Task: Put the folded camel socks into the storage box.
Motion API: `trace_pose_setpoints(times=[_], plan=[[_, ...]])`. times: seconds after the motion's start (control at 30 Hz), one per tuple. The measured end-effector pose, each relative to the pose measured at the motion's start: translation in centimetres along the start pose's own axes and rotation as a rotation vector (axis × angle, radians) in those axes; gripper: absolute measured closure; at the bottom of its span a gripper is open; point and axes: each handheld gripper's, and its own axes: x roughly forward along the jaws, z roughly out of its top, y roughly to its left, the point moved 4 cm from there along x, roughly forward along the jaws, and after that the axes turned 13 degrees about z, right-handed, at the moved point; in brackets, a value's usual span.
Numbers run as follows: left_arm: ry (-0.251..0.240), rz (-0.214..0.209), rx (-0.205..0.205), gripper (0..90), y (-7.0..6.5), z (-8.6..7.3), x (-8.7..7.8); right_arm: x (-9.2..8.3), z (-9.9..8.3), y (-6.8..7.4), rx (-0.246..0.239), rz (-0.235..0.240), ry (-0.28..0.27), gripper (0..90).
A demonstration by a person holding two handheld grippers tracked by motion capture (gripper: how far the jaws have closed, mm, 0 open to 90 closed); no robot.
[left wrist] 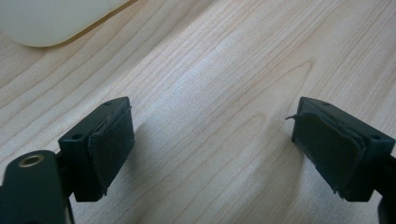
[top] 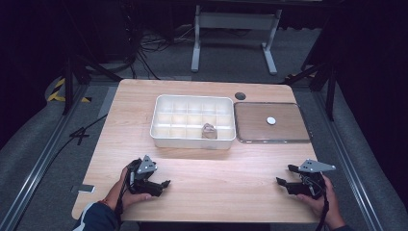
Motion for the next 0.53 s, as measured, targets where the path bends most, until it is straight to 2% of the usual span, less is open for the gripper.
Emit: trace_pose_setpoints(times=[0.53], plan=[[0.000, -0.004, 0.002, 12.9, 0.02, 0.02, 0.02, -0.11, -0.07, -0.08, 0.013, -0.014, -0.002, 26.2]])
